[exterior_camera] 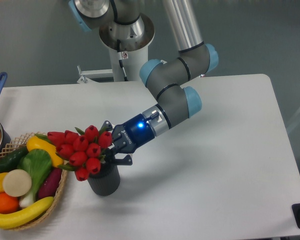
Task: Insert the flowers into the vase
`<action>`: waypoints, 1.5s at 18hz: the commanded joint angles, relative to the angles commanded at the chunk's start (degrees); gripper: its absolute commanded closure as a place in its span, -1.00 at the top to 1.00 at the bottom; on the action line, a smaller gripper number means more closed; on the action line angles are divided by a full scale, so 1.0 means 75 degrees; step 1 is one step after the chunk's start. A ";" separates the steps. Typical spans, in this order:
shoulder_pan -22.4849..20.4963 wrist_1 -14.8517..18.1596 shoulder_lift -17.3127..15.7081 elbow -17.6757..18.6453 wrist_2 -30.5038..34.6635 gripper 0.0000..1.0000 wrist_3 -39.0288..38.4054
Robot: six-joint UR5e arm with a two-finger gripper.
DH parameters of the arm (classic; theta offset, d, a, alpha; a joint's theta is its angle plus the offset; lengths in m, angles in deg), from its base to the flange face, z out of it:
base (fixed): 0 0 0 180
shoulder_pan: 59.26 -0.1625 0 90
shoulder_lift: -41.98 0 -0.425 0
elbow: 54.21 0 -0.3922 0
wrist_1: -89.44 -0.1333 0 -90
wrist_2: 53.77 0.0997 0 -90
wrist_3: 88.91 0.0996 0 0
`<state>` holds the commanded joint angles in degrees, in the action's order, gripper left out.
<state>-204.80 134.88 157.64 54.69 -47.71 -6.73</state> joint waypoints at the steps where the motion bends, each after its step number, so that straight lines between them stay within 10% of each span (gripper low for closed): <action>1: -0.0012 0.0000 0.0024 0.0000 0.0000 -0.30 0.0128; 11: -0.0070 0.0000 0.0036 0.0000 0.0070 0.57 0.0399; 13: -0.0117 0.0000 0.0001 0.0012 0.0210 1.00 0.0411; 27: -0.1393 0.0000 -0.2235 0.0410 0.3220 1.00 0.0375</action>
<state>-215.25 134.88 140.88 57.76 -23.56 -3.92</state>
